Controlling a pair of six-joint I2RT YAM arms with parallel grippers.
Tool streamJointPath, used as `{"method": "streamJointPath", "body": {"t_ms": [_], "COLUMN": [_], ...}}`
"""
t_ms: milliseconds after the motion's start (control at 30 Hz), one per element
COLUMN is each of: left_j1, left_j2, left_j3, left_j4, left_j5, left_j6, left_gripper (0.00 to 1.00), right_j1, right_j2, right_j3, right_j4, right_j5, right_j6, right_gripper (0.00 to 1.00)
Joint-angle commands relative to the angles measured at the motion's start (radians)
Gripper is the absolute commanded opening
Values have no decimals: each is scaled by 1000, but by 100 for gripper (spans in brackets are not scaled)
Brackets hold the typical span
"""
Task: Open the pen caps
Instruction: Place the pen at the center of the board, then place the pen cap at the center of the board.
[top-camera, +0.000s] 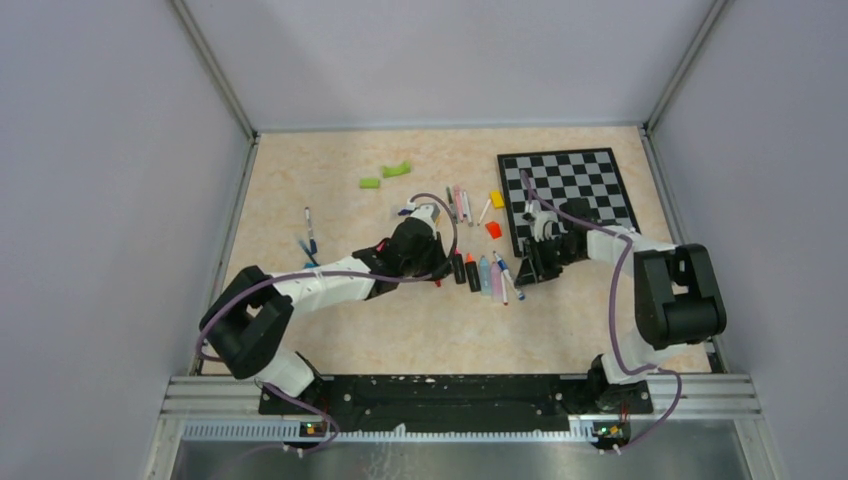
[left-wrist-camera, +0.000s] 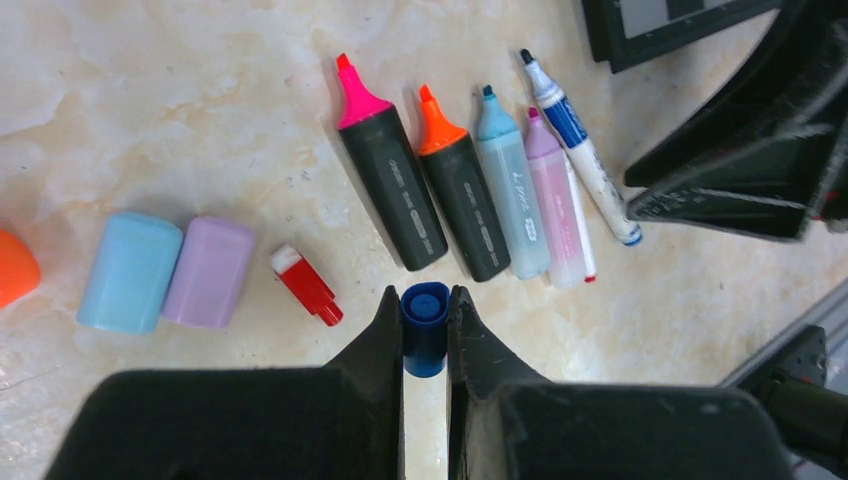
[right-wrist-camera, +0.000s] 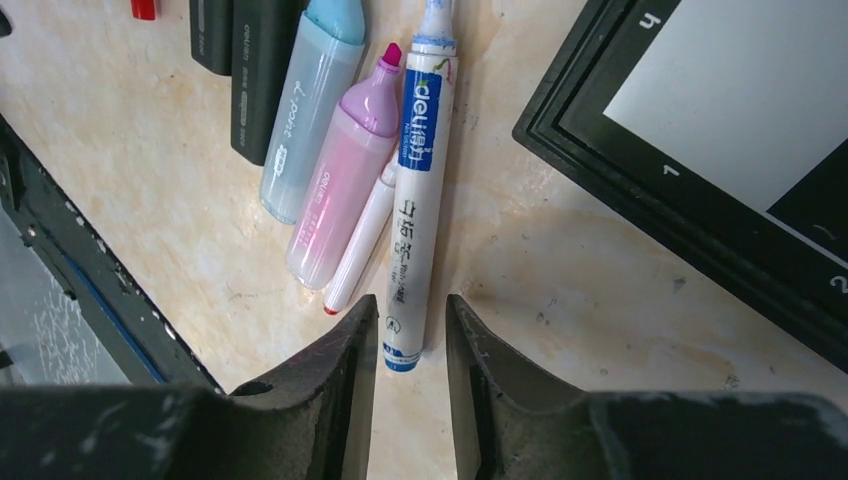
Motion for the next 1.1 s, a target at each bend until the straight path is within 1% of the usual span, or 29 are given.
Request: {"method": "streamJointPath", "body": {"t_ms": [0, 133, 367, 533, 700, 767, 933, 1067], "left_j1": [-4, -5, -6, -7, -7, -7, -8, -8], "left_j2": [68, 148, 251, 288, 285, 275, 247, 184], "left_j3": [115, 204, 297, 325, 330, 331, 350, 363], "left_j4": [-149, -253, -323, -362, -387, -391, -414, -427], "left_j5": [-78, -103, -84, -85, -90, -96, -105, -107], "left_j6": [1, -22, -12, -5, -5, -6, 2, 25], "left_gripper": [3, 6, 14, 24, 33, 36, 37, 37], "right_j1": [-13, -28, -70, -96, -109, -112, -120, -126], "right_j2": [-19, -52, -90, -112, -125, -128, -143, -157], "right_j3": [64, 69, 73, 71, 70, 70, 70, 70], "right_j4": [-43, -55, -70, -70, -75, -78, -82, -92], "right_j5": [-19, -35, -86, -119, -141, -151, -172, -198], "right_j6": [-58, -76, -93, -99, -103, -105, -112, -130], "right_gripper": [31, 34, 37, 37, 38, 38, 38, 38]}}
